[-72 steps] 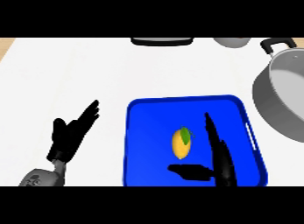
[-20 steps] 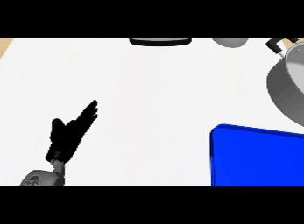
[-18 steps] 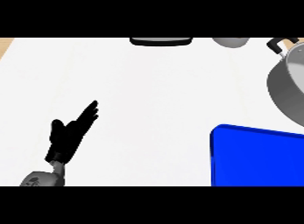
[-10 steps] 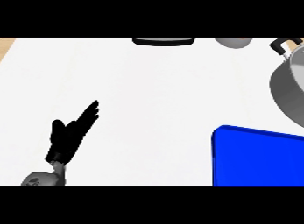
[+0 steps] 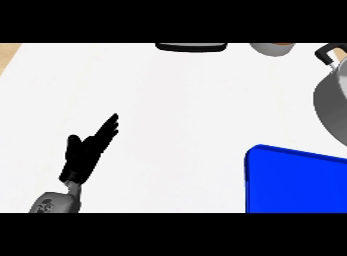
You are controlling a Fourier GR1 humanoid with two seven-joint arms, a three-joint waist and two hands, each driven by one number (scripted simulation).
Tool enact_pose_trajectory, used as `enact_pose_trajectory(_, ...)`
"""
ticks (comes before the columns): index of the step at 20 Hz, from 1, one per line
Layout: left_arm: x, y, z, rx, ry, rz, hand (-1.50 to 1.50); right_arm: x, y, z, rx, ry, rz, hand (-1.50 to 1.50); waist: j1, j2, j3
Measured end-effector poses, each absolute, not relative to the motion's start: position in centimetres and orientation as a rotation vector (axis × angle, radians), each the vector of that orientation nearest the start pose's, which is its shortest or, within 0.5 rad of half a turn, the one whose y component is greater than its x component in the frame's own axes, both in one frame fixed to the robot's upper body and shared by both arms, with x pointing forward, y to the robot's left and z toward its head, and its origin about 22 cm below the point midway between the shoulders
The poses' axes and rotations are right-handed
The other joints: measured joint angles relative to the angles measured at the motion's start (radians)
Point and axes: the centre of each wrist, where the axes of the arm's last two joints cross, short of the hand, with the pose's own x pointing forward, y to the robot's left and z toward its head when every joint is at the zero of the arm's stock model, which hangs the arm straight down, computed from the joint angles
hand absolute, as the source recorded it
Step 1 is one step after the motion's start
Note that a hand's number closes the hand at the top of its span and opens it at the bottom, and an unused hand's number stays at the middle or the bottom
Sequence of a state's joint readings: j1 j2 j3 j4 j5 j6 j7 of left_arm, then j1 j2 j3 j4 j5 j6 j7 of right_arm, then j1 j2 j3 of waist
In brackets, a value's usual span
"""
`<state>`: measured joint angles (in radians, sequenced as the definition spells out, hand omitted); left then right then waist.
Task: Pick the lemon from the tray and place it in the pot
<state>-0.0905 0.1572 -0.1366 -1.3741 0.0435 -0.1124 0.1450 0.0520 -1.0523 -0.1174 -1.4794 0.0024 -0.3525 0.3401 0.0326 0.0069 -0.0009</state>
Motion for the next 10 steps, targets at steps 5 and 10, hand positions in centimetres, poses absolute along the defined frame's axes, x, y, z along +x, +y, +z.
enact_pose_trajectory(5, 26.7, 23.0, -1.6, -0.084, -1.289, -0.319, 0.00, 26.2, -45.7, 15.8, -1.267, -1.063, 0.369, 1.50, 0.014, 0.004, 0.001)
enact_pose_trajectory(10, 27.1, 22.6, -1.6, -0.096, -1.292, -0.343, 0.00, 28.5, -45.4, 14.4, -1.356, -0.845, 0.518, 1.50, 0.037, 0.010, 0.001)
